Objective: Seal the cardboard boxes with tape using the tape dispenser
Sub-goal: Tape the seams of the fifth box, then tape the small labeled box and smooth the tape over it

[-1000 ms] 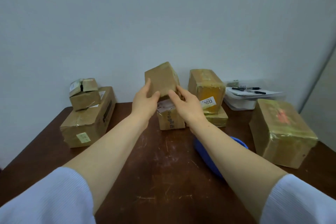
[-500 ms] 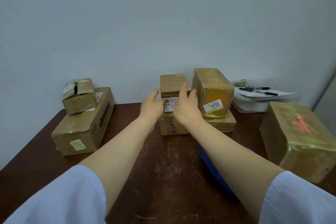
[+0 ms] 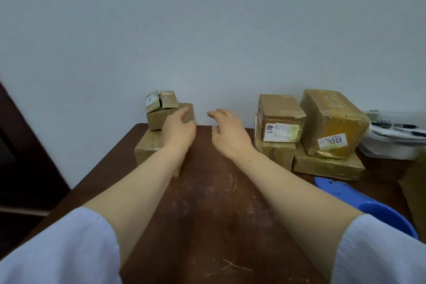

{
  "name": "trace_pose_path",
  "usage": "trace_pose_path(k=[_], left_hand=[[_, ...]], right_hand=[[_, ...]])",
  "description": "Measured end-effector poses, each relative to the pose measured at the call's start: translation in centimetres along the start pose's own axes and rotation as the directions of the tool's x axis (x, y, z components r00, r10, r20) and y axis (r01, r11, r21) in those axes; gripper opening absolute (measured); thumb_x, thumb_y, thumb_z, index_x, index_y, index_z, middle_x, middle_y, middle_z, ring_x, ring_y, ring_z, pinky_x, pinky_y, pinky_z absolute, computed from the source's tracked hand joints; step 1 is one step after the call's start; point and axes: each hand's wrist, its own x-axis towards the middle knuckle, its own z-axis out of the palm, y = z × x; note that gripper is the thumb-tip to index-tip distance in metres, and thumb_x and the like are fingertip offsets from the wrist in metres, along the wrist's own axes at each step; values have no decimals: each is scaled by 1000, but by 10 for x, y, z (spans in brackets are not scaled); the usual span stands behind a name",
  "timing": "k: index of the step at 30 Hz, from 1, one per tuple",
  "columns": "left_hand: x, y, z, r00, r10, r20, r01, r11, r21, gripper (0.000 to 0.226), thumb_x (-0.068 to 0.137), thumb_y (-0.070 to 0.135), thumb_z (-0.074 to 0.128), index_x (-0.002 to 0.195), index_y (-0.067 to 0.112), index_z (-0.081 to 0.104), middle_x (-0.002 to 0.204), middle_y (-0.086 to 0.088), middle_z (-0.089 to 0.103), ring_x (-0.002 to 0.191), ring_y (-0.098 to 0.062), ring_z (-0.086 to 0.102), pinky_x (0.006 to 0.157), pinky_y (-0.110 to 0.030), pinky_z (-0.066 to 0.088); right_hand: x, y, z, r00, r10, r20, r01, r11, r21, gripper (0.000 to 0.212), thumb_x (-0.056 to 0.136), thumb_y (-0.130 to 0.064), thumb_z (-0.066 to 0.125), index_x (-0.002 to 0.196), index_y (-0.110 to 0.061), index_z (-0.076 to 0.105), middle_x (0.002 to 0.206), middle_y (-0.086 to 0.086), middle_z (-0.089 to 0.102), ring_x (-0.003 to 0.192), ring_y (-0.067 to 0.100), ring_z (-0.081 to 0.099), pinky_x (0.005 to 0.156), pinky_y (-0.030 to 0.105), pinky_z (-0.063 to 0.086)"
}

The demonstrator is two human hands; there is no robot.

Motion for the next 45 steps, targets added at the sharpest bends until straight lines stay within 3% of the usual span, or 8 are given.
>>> trace_pose_path(k=[5,15,20,23,29,34,40,45], left_hand=[[36,-27,-47,983,-63,-171,62,998,-15,49,88,2,44,133,17,54,131,-1,55,110,-20,56,87,-24,42],[123,-71,-57,958,-223,-180,192,966,-175,49,93,21,53,141,13,45,145,-2,45,126,-24,49,104,-39,43],[129,-78,-44,957,-256,-135,218,945,-243,18,90,23,59,98,11,70,69,-3,58,69,-23,54,64,-29,44],[115,-73,-42,953,-262,-154,210,935,-287,23,90,18,60,68,17,66,60,2,51,60,-19,45,57,-26,39],[34,-40,-44,971,-178,-159,121,942,-313,24,91,14,60,115,13,64,75,17,52,75,-6,56,75,-24,52],[-54,-24,-45,996,-90,-23,78,946,-313,24,83,22,66,106,27,66,105,2,67,93,-13,64,82,-34,55],[-155,-35,-39,971,-129,200,163,973,-162,82,77,27,77,144,37,32,151,8,-1,129,-11,35,106,-40,41],[-222,-40,-24,902,-179,394,179,983,36,74,83,37,70,146,23,35,151,2,0,139,-16,20,114,-25,19]], right_hand=[[36,-18,30,999,5,41,-11,987,158,40,99,-12,34,136,-15,49,142,7,46,129,23,44,101,33,36],[125,-27,89,997,33,68,-55,936,347,41,102,-17,34,142,-13,42,137,8,52,124,23,48,92,20,35],[140,-26,104,996,53,68,-78,895,439,31,100,-16,39,113,1,61,101,12,63,92,22,57,71,26,38],[128,-25,104,991,130,7,-118,869,480,31,97,-19,44,81,4,56,76,12,52,71,19,45,63,30,34],[62,-24,67,957,261,-123,-142,798,586,25,96,-24,51,105,-9,68,100,1,68,91,12,59,81,29,48],[-23,-20,27,929,324,-177,-137,746,651,19,90,-25,62,107,-16,65,96,-7,65,92,7,60,85,23,48],[-123,1,-1,946,314,-83,-221,810,543,29,90,-16,63,118,-15,61,95,-10,59,82,-1,54,81,17,46],[-165,25,-4,948,315,48,-310,872,379,20,91,-13,60,109,-18,68,102,-9,63,95,4,56,79,17,42]])
